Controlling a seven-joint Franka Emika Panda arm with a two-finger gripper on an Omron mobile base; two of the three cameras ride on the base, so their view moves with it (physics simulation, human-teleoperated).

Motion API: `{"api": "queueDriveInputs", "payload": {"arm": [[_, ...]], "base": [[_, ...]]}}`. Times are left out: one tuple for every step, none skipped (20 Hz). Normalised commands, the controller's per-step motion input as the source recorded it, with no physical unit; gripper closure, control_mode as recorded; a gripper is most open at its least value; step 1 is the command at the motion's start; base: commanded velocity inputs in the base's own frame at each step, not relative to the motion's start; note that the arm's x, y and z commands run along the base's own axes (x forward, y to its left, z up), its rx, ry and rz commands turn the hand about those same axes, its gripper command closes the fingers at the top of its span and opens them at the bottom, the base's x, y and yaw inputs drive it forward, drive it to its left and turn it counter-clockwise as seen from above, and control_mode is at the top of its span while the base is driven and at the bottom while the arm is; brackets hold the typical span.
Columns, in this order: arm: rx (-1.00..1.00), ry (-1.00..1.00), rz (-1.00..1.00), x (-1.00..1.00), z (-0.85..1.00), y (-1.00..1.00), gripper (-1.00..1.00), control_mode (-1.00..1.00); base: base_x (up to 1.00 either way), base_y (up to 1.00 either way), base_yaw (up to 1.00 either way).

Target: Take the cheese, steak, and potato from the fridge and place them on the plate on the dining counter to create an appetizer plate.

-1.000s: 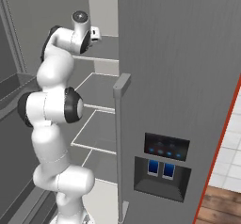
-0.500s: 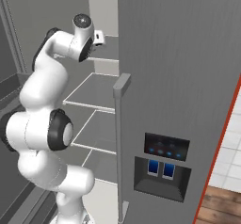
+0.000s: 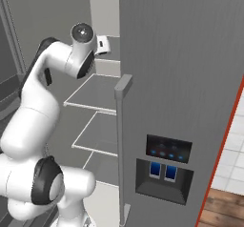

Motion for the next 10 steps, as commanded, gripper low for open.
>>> {"api": "queueDriveInputs", "payload": {"arm": [[0.00,0.00,0.00,-1.00,0.64,-0.31,1.00,-1.00],[0.00,0.00,0.00,-1.00,0.68,-0.27,1.00,-1.00],[0.00,0.00,0.00,-1.00,0.67,-0.23,1.00,-1.00],[0.00,0.00,0.00,-1.00,0.65,-0.21,1.00,-1.00],[0.00,0.00,0.00,-1.00,0.61,-0.19,1.00,-1.00],[0.00,0.00,0.00,-1.00,0.55,-0.16,1.00,-1.00],[0.00,0.00,0.00,-1.00,0.49,-0.15,1.00,-1.00],[0.00,0.00,0.00,-1.00,0.39,-0.11,1.00,-1.00],[0.00,0.00,0.00,-1.00,0.30,-0.09,1.00,-1.00],[0.00,0.00,0.00,-1.00,0.21,-0.09,1.00,-1.00]], "base": [[0.00,0.00,0.00],[0.00,0.00,0.00],[0.00,0.00,0.00],[0.00,0.00,0.00],[0.00,0.00,0.00],[0.00,0.00,0.00],[0.00,0.00,0.00],[0.00,0.00,0.00],[0.00,0.00,0.00],[0.00,0.00,0.00]]}}
